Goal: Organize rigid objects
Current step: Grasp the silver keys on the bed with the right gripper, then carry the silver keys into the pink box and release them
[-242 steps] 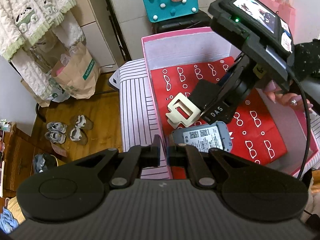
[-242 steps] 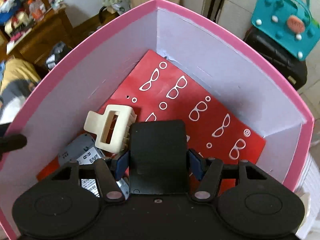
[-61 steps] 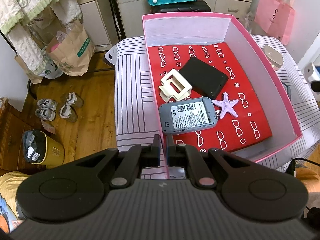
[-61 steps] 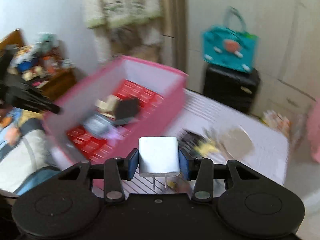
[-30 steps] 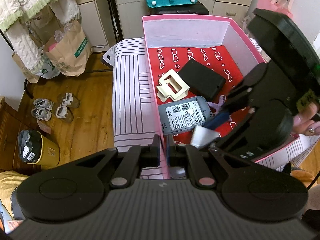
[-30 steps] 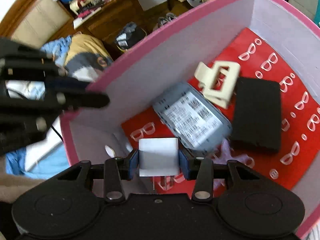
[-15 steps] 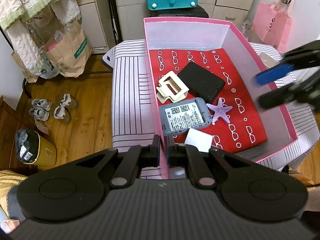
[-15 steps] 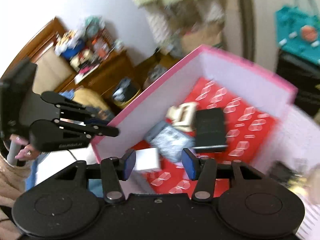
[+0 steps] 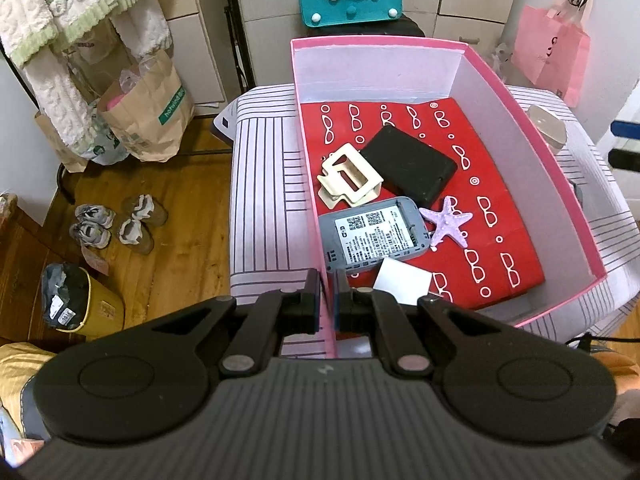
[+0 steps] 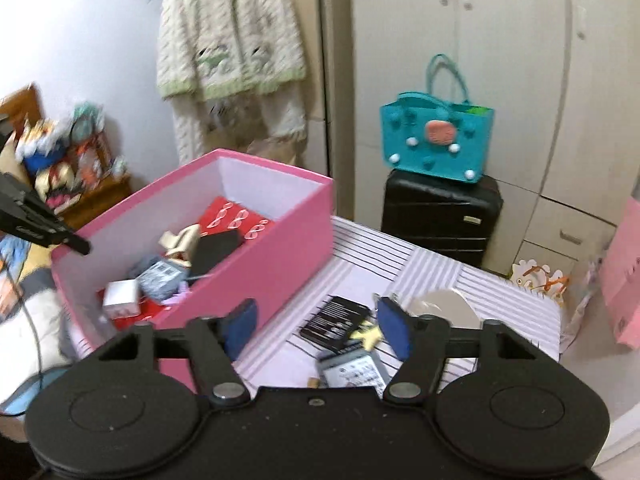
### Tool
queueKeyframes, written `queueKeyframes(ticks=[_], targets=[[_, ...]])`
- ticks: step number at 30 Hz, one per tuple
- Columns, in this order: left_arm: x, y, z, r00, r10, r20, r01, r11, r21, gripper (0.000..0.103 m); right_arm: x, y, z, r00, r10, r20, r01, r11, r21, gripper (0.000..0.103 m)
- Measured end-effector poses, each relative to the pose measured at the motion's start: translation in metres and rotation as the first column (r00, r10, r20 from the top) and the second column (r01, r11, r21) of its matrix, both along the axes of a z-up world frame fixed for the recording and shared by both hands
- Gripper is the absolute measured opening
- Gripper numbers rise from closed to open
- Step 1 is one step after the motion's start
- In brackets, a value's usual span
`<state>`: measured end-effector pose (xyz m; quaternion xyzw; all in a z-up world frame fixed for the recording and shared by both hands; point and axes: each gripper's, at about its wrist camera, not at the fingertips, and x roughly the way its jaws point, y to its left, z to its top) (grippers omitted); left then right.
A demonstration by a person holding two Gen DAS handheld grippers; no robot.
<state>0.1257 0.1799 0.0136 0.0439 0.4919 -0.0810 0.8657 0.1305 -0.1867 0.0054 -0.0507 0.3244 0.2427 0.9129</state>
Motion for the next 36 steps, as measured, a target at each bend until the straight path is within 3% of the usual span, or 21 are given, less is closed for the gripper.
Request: queueKeyframes(ticks=[5, 9, 12, 16, 21, 23, 26, 36], targets=[[0.003, 0.0, -0.005, 1.0, 0.016, -0.006, -0.016, 1.0, -0.003, 0.005, 0.007, -0.01, -0.037, 0.998, -0.042, -0.049, 0.04, 0.998, -0.04, 0.073], [0.002, -0.001, -0.006, 1.0, 0.02, -0.009, -0.02, 1.0, 0.002, 0.005, 0.012, -0.018, -0.047, 0.981, -0.087, -0.175, 0.095, 0.995, 0.034, 0.072], [0.002, -0.001, -0.006, 1.0, 0.024, -0.01, -0.024, 1.0, -0.001, 0.005, 0.002, -0.014, -0.053, 0.975, -0.054, -0.216, 0.066, 0.996, 0.053, 0.067], [0.001, 0.0, -0.006, 1.0, 0.025, -0.005, -0.025, 1.0, 0.004, 0.005, -0.009, -0.001, -0.07, 0.962, -0.059, -0.267, 0.061, 0.998, -0.004, 0.05], [0.0, -0.002, -0.007, 1.0, 0.024, -0.002, -0.024, 1.0, 0.007, 0.005, -0.008, 0.006, -0.089, 0.96, -0.104, -0.261, 0.105, 0.994, -0.011, 0.044], [0.0, -0.003, -0.008, 1.0, 0.025, -0.003, -0.025, 1.0, 0.007, 0.005, -0.006, 0.008, -0.089, 0.965, -0.12, -0.234, 0.116, 0.993, -0.034, 0.03], [-0.002, -0.004, -0.008, 1.0, 0.029, 0.0, -0.029, 1.0, 0.01, 0.005, -0.005, 0.004, -0.083, 0.965, -0.108, -0.24, 0.114, 0.993, 0.009, 0.003], [-0.001, -0.002, -0.01, 0.999, 0.031, -0.01, -0.031, 0.999, 0.008, 0.005, -0.004, 0.001, -0.049, 0.965, -0.066, -0.254, 0.087, 0.993, 0.074, 0.003]])
